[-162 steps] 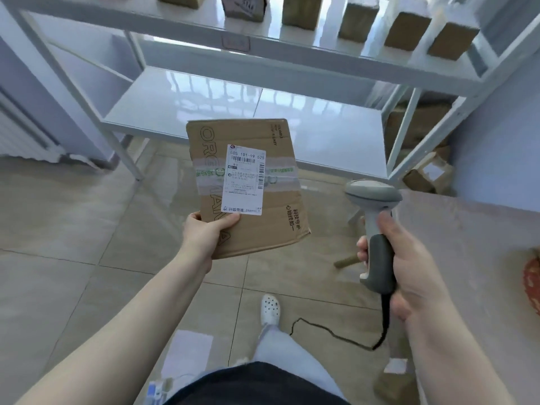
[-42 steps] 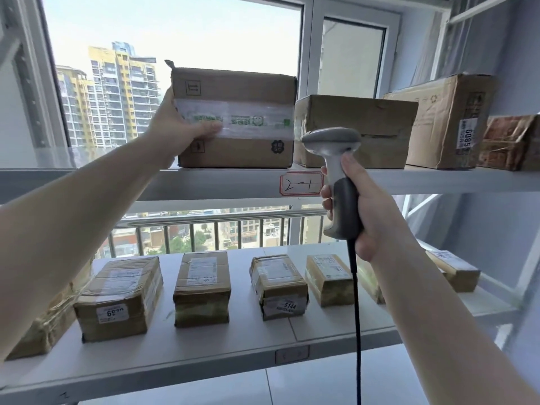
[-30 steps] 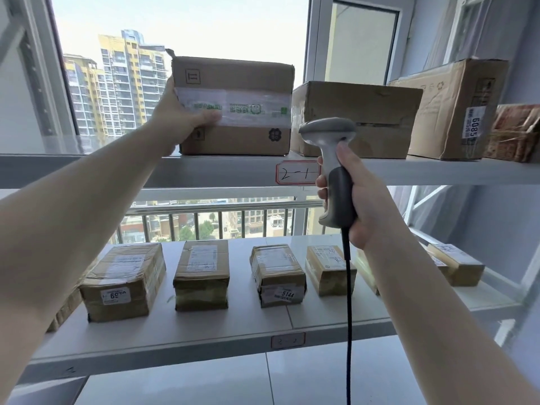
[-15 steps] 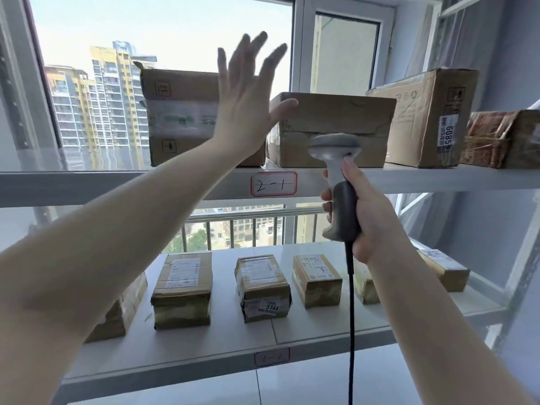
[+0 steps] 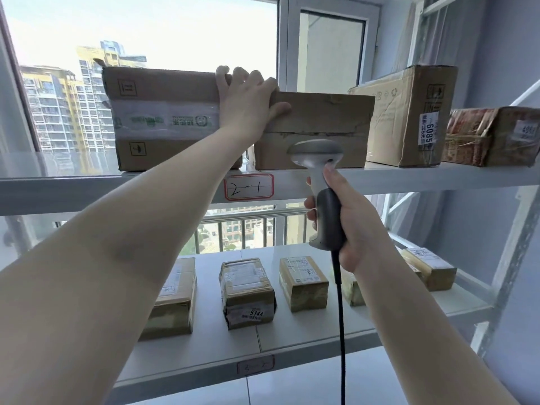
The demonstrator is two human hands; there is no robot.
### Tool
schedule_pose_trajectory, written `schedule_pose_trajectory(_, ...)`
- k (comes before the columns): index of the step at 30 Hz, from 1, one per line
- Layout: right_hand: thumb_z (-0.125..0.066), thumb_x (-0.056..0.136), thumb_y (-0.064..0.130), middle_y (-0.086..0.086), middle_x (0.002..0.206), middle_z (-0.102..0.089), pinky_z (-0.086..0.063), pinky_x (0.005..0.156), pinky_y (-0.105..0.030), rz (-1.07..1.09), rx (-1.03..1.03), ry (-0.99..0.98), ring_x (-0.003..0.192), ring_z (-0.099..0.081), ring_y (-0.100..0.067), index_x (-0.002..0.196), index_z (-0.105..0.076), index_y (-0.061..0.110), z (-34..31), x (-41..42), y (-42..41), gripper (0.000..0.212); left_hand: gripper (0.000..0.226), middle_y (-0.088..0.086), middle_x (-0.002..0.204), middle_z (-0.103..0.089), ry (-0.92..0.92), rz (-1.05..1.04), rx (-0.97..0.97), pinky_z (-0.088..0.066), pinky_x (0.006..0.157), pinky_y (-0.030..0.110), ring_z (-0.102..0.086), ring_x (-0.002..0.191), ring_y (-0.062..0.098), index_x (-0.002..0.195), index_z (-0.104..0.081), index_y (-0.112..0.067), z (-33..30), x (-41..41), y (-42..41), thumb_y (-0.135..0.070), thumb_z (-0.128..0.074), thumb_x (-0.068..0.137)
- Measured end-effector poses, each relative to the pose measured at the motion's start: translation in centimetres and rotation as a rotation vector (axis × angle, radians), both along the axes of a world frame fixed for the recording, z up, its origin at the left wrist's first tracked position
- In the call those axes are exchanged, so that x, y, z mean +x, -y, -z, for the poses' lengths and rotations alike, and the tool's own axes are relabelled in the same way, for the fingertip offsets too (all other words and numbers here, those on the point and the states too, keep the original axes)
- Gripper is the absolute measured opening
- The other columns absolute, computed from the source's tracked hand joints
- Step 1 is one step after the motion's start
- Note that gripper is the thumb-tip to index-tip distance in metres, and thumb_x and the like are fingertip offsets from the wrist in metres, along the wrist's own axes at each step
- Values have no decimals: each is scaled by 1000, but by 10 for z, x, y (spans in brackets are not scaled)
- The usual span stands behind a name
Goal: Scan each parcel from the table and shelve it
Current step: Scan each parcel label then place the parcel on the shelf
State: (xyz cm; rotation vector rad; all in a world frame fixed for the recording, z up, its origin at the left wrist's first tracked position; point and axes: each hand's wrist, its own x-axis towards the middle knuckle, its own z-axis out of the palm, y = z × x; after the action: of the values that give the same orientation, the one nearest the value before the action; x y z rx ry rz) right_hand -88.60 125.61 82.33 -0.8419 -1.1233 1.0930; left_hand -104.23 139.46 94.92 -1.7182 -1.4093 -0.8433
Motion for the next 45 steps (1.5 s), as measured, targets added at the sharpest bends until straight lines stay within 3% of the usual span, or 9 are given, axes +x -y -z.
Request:
schedule_pose_trajectory(6,-59,88,57,-1,70,-67,-46,58,-26,-14,2,-5,60,-58,-12,88,-68,20,-1,-1,-2,39,54,0,133,-58,-1,46,24,-11,116,53,-39,134,31,125,-63,-29,2,-2,1,-65,-36,97)
schedule_pose_trajectory(11,-58,89,57,-1,70,-67,-46,58,-26,-23,9,-18,59,-58,-12,92,-69,20,0,-1,-3,39,63,3,148,-45,96,-45,176,-2,120,56,-30,144,29,144,-47,-22,1,-20,4,-62,-30,99)
schedule_pose_trajectory(16,-59,89,56,-1,69,-66,-46,59,-28,-29,1,-31,60,-58,-13,88,-68,20,0,-4,-3,38,63,11,131,-56,181,-162,147,-12,120,56,-44,128,34,131,-53,-15,4,-41,9,-62,-25,101)
schedule_pose_trajectory(22,-60,89,55,-2,68,-66,-46,59,-28,-38,3,-41,60,-58,-13,83,-67,21,-1,-8,-2,35,51,11,128,-54,116,-91,177,-14,119,51,-45,124,33,129,-52,-14,9,-50,7,-54,-35,101)
schedule_pose_trajectory(30,-61,89,55,-1,69,-68,-47,61,-27,-64,-5,-50,61,-59,-12,92,-68,20,4,-6,3,36,60,17,155,-32,149,95,247,-10,122,54,-25,147,35,150,-38,-14,30,-60,19,-37,-54,97)
schedule_pose_trajectory(32,-61,88,54,-1,69,-67,-48,60,-25,-91,-13,-68,60,-59,-12,95,-69,19,6,-4,7,37,54,14,149,-40,267,203,300,-21,119,47,-35,141,32,145,-45,-13,42,-51,31,-37,-53,97)
schedule_pose_trajectory(35,-61,88,55,0,68,-67,-48,58,-24,-122,-39,-90,58,-58,-11,99,-69,17,14,1,13,40,38,6,123,-58,518,475,279,-38,98,30,-53,115,20,125,-60,-11,74,-25,58,-36,-49,99)
schedule_pose_trajectory(39,-57,91,53,0,66,-65,-45,58,-25,-120,-101,-94,58,-56,-11,96,-66,17,39,16,25,37,13,-4,92,-67,868,748,45,-51,77,17,-64,85,7,103,-66,-12,135,12,102,-14,-54,98)
schedule_pose_trajectory(45,-59,89,51,-4,67,-64,-44,54,-24,-44,-292,-92,56,-56,-12,95,-68,15,115,55,66,38,14,-3,86,-71,1415,794,-431,-53,72,19,-66,75,6,96,-68,-17,253,50,146,-13,-55,101)
